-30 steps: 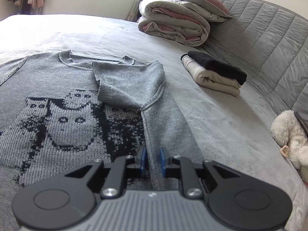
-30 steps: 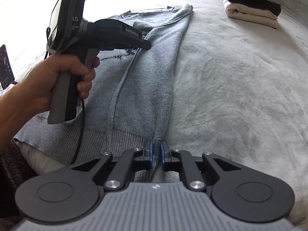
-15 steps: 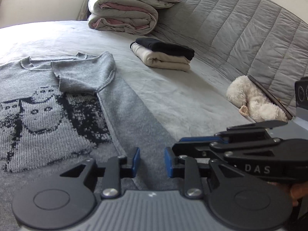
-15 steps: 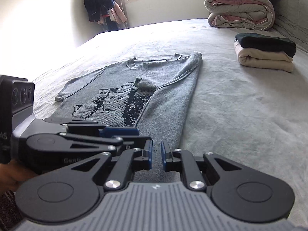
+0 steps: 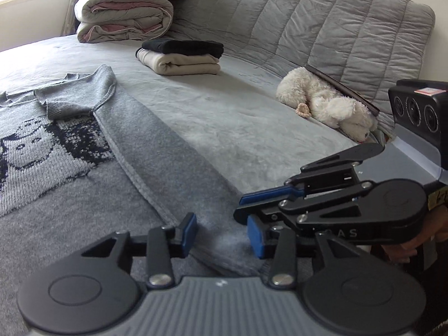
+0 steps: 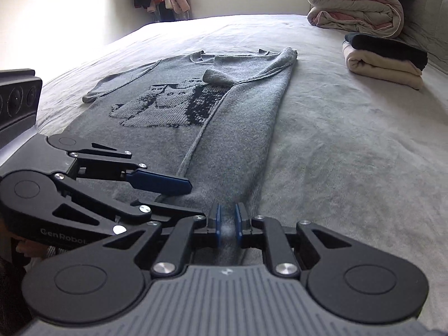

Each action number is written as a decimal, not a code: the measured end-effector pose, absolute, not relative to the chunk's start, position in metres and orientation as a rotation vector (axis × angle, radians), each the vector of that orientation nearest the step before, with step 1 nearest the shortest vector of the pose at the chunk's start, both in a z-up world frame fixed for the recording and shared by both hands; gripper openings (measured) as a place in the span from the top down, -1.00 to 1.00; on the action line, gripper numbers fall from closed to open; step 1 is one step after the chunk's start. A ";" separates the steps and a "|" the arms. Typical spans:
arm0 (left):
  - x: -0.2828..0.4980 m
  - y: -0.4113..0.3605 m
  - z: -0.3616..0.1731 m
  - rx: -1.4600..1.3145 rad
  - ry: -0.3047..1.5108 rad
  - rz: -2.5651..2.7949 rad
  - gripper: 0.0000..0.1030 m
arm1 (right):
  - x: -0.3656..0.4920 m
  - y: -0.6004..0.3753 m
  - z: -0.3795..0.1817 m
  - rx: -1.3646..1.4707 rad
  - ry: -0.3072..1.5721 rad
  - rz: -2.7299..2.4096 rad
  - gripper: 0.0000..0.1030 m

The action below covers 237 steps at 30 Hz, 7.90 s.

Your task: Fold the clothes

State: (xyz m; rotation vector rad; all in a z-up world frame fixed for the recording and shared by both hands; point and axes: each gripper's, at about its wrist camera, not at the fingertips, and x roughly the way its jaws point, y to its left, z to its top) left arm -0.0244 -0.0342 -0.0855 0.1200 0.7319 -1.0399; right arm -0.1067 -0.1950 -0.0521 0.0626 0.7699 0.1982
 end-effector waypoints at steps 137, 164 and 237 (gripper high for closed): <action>0.161 0.172 -0.071 -0.186 0.496 -0.193 0.11 | 0.218 -0.028 -0.023 0.489 0.979 0.679 0.72; 0.161 0.183 -0.076 -0.233 0.538 -0.135 0.86 | 0.231 0.002 -0.024 0.431 1.010 0.721 0.63; 0.155 0.089 -0.071 -0.237 0.620 -0.392 0.88 | 0.204 -0.091 -0.022 0.415 0.609 0.284 0.94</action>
